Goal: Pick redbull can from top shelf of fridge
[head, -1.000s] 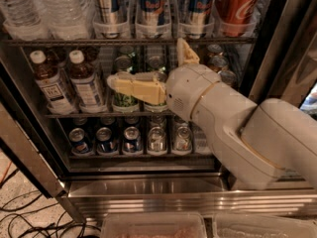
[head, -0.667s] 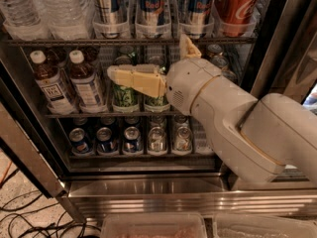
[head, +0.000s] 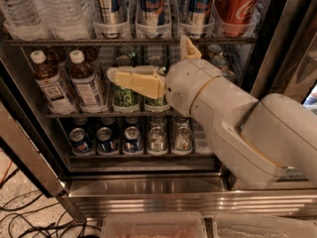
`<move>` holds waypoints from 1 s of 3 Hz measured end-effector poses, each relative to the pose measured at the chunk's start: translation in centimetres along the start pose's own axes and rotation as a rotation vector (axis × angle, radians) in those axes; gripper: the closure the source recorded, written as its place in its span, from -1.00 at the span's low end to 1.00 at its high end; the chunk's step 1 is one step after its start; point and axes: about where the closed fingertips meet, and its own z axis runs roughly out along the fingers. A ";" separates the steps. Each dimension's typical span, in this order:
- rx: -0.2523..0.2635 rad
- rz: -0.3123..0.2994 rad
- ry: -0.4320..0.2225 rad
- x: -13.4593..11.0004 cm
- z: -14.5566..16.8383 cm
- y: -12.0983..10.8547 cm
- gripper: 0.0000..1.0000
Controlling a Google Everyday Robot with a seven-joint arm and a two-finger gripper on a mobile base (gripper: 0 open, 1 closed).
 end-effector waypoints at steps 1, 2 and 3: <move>0.028 -0.045 0.026 -0.4 0.7 0.6 -1.00; 0.045 -0.069 0.050 -0.3 1.9 1.0 -1.00; 0.028 -0.053 0.055 0.0 3.5 1.6 -1.00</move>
Offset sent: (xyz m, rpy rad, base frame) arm 0.0204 0.0364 0.0012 -0.1150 0.0062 -0.0818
